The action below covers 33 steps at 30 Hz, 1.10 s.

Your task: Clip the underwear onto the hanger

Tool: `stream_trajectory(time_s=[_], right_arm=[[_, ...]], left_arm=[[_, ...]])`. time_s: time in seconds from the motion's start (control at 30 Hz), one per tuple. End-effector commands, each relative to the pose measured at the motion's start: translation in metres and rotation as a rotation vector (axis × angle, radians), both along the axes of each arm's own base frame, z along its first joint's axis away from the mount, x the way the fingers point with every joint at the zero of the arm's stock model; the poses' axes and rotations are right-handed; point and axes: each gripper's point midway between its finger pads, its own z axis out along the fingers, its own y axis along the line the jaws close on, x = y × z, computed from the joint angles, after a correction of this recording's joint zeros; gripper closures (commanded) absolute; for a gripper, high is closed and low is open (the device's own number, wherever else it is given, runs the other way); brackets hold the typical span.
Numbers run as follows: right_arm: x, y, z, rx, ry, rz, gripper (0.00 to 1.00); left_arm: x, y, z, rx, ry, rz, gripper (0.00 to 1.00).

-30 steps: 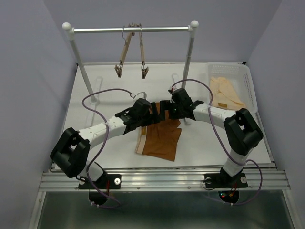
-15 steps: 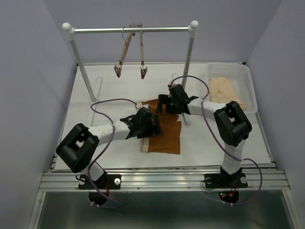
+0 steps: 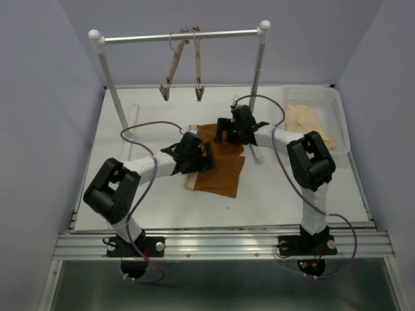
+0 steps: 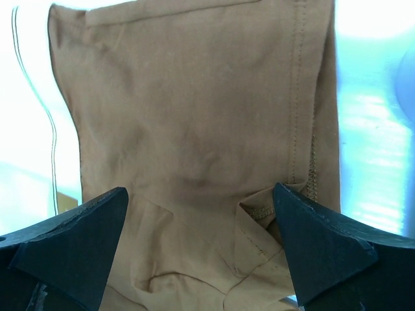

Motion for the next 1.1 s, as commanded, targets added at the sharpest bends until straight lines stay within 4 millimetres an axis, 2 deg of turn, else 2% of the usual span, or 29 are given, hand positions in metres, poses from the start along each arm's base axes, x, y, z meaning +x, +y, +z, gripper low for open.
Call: stream_trajectory(time_s=[0.0,0.13,0.17,0.2,0.27,0.3,0.33,0.37,0.4,0.43,0.47,0.5,0.6,0.67,0.73,0.77,0.83,0.87,1.0,1.03,1.07], right_arm=[[0.005,0.006,0.019,0.006,-0.038,0.094,0.0],[-0.004,0.01,0.051,0.048,-0.095,0.146,0.0],[-0.007,0.012,0.07,0.075,-0.133,0.161,0.0],[-0.013,0.01,0.072,0.076,-0.138,0.174,0.0],[-0.019,0.009,0.085,0.1,-0.166,0.187,0.0],[-0.026,0.011,0.101,0.126,-0.196,0.209,0.0],[-0.036,0.007,0.095,0.13,-0.179,0.216,0.0],[-0.041,0.008,0.099,0.152,-0.189,0.223,0.0],[-0.046,0.006,0.101,0.16,-0.194,0.219,0.0],[-0.051,0.002,0.112,0.173,-0.218,0.208,0.0],[-0.058,-0.005,0.103,0.161,-0.203,0.184,0.0],[-0.062,-0.009,0.113,0.17,-0.22,0.169,0.0],[-0.073,-0.023,0.11,0.145,-0.23,0.136,0.0],[-0.078,-0.03,0.122,0.143,-0.265,0.127,0.0],[-0.082,-0.037,0.124,0.124,-0.279,0.115,0.0],[-0.083,-0.038,0.127,0.121,-0.29,0.115,0.0],[-0.085,-0.042,0.135,0.121,-0.31,0.106,0.0],[-0.086,-0.043,0.137,0.12,-0.314,0.106,0.0],[-0.088,-0.045,0.145,0.125,-0.334,0.101,0.0],[-0.088,-0.046,0.146,0.122,-0.336,0.099,0.0],[-0.088,-0.047,0.146,0.12,-0.336,0.097,0.0]], left_arm=[[0.004,0.006,0.033,0.039,-0.085,-0.031,0.01],[0.0,0.015,0.061,0.057,-0.167,-0.017,0.01],[-0.004,0.018,0.066,0.07,-0.173,-0.015,0.01],[-0.006,0.019,0.081,0.057,-0.208,-0.015,0.01],[-0.01,0.021,0.097,0.058,-0.247,-0.014,0.01],[-0.017,0.021,0.111,0.044,-0.276,-0.034,0.01],[-0.017,0.023,0.124,0.044,-0.303,-0.019,0.01],[-0.024,0.023,0.131,0.046,-0.301,-0.027,0.01],[-0.028,0.022,0.15,0.022,-0.338,-0.032,0.01],[-0.028,0.02,0.169,0.005,-0.376,-0.031,0.01],[-0.031,0.018,0.18,-0.01,-0.398,-0.041,0.01],[-0.036,0.017,0.195,-0.031,-0.435,-0.062,0.01],[-0.039,0.021,0.226,-0.066,-0.49,-0.055,0.01],[-0.04,0.021,0.245,-0.087,-0.521,-0.065,0.01],[-0.045,0.019,0.26,-0.108,-0.547,-0.099,0.01],[-0.047,0.017,0.278,-0.134,-0.578,-0.107,0.01],[-0.052,0.015,0.301,-0.171,-0.622,-0.138,0.01],[-0.053,0.017,0.321,-0.189,-0.665,-0.14,0.01],[-0.058,0.033,0.375,-0.256,-0.792,-0.081,0.01],[-0.056,0.038,0.383,-0.254,-0.813,-0.048,0.01],[-0.056,0.044,0.402,-0.273,-0.849,-0.021,0.01]])
